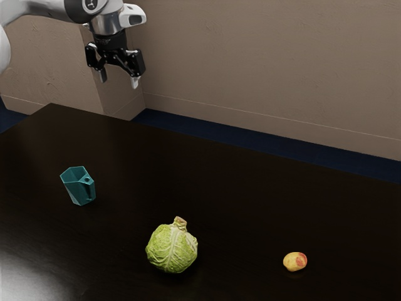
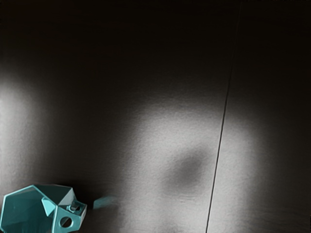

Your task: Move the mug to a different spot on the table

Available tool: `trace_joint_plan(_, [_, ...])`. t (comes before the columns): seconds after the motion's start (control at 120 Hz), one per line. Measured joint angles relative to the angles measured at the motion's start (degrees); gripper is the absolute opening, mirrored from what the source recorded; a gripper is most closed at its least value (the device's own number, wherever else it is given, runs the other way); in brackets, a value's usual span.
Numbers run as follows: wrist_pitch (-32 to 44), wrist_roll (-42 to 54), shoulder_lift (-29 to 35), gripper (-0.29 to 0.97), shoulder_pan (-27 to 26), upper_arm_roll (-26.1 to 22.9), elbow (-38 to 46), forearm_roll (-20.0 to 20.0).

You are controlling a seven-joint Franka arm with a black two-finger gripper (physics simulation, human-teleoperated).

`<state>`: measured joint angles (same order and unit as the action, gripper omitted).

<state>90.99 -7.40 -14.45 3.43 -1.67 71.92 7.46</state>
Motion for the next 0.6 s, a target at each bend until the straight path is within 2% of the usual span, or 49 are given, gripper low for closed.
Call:
trace_joint_plan(0.3, [0.0, -0.8, 0.1, 0.68, 0.6, 0.1, 0.0, -0.7])
trace_joint_plan(0.417, [-0.1, 0.9, 0.2, 0.68, 0.8, 0.1, 0.4, 0.5])
trace_joint_plan(0.6, [-0.3, 4.9, -1.4, 0.68, 4.7, 0.4, 7.7, 1.5])
